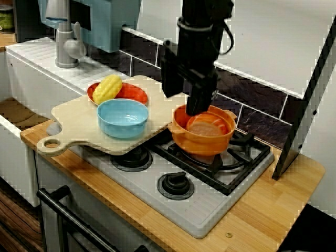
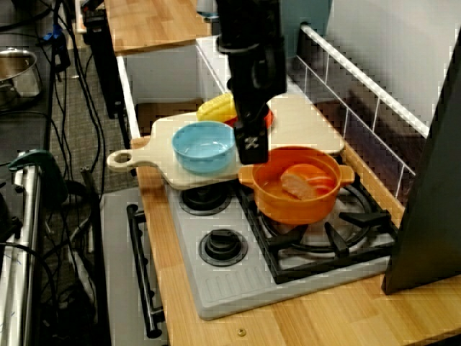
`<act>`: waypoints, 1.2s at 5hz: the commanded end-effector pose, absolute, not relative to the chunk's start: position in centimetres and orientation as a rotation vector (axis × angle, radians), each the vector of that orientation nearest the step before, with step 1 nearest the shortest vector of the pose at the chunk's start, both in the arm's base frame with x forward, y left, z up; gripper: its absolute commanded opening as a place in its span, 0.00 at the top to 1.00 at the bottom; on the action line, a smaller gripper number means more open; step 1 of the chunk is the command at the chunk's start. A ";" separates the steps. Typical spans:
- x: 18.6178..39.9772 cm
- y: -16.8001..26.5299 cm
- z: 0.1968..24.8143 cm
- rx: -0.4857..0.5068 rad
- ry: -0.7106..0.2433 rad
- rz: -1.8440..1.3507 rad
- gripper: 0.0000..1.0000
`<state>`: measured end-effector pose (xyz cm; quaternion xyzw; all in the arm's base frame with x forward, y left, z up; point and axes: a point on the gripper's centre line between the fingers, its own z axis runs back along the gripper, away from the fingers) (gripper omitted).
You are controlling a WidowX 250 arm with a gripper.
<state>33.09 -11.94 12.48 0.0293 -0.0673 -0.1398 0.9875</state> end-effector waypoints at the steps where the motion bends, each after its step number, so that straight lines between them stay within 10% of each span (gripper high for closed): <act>1: 30.2 -12.3 13.6 0.043 -0.214 -0.362 0.00; 5: 27.1 -11.7 11.4 0.075 -0.224 -0.394 0.05; 6: 26.9 -11.7 10.4 0.094 -0.223 -0.392 0.36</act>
